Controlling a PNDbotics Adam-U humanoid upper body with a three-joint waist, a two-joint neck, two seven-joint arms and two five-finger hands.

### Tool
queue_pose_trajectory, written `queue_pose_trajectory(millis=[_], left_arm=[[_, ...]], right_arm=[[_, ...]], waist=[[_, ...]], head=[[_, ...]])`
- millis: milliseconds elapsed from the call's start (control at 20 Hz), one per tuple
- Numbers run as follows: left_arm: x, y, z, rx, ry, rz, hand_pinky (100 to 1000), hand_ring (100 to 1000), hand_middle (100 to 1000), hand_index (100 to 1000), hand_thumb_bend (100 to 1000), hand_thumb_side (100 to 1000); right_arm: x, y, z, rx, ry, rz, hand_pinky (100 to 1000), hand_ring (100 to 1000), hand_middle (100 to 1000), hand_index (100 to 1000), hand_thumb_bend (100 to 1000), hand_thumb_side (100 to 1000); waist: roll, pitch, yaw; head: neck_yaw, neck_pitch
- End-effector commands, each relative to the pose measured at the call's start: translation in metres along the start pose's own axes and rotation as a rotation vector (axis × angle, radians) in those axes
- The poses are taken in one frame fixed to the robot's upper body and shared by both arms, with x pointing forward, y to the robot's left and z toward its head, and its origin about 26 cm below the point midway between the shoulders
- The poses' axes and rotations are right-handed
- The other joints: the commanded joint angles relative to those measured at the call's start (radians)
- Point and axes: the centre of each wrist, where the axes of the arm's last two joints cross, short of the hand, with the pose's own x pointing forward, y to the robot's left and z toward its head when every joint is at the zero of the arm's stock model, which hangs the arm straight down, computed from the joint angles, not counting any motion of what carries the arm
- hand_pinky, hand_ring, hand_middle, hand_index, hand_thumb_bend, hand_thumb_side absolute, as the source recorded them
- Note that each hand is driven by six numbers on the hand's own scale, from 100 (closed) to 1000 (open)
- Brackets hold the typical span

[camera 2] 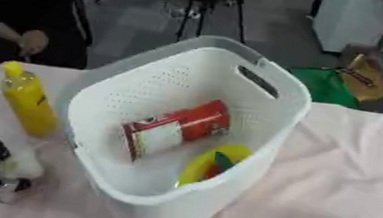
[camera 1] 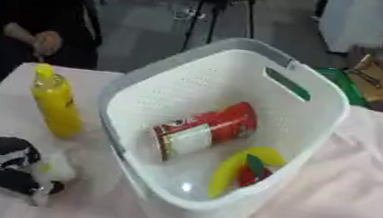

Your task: Pick up objects on the table and place them in the box.

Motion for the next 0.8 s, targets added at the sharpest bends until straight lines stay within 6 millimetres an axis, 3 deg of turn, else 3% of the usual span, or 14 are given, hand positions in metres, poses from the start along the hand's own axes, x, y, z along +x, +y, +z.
queue_pose_trajectory(millis=[50,350,800], left_arm=[[-0.001,0.0,-0.001,0.015,0.006,-0.009,683,749,689,672,460,783],[-0.001,-0.001,0.0,0.059,0.016,-0.019,647,704,634,631,381,807],[0.006,0.01,0.012,0.114,0.008,-0.037,638,696,628,637,280,849]], right_arm=[[0.001,-0.007,-0.001,-0.021,-0.016,0.011,731,547,555,736,100,842],[0.001,-0.007,-0.001,-0.021,-0.013,0.01,731,547,555,736,100,843],[0.001,-0.007,0.0,-0.018,-0.011,0.008,731,546,554,736,100,843]], waist=[[-0.002,-0.012,-0.001],[-0.001,-0.012,-0.001],[0.001,-0.014,0.002]], head=[[0.002,-0.015],[0.001,-0.014],[-0.002,-0.016]])
